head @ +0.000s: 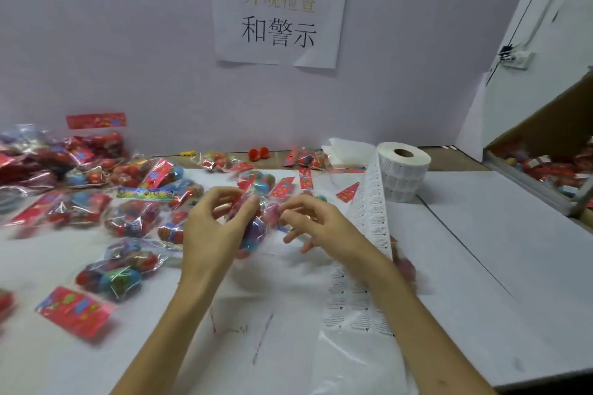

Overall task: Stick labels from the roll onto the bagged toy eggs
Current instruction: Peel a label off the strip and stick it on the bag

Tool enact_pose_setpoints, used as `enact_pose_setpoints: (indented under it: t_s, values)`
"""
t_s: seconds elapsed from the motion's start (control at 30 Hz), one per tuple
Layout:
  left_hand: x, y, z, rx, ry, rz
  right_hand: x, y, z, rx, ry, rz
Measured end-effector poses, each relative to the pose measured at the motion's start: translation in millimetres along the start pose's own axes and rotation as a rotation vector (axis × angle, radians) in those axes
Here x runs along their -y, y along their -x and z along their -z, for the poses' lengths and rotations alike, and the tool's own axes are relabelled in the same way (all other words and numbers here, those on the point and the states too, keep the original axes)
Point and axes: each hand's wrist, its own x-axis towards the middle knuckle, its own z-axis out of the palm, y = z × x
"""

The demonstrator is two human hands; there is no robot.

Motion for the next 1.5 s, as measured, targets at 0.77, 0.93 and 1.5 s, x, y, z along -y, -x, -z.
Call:
enact_pose_setpoints:
  t_s: [0.77, 0.93, 1.5]
  values:
    - [-2.7, 4.8, -5.5, 0.216, 0.172, 0.21, -11.8, 2.0, -13.7, -0.057, -0.273, 0.014]
    - [-4.3, 7.8, -5.5, 0.21, 0.124, 0.232, -10.9, 2.8, -11.5, -0.111, -0.15, 0.047]
    - [-9.8, 8.7, -5.7, 0.387, 0.03, 0.267, -7.6, 6.6, -5.6, -0.174, -0.151, 0.125]
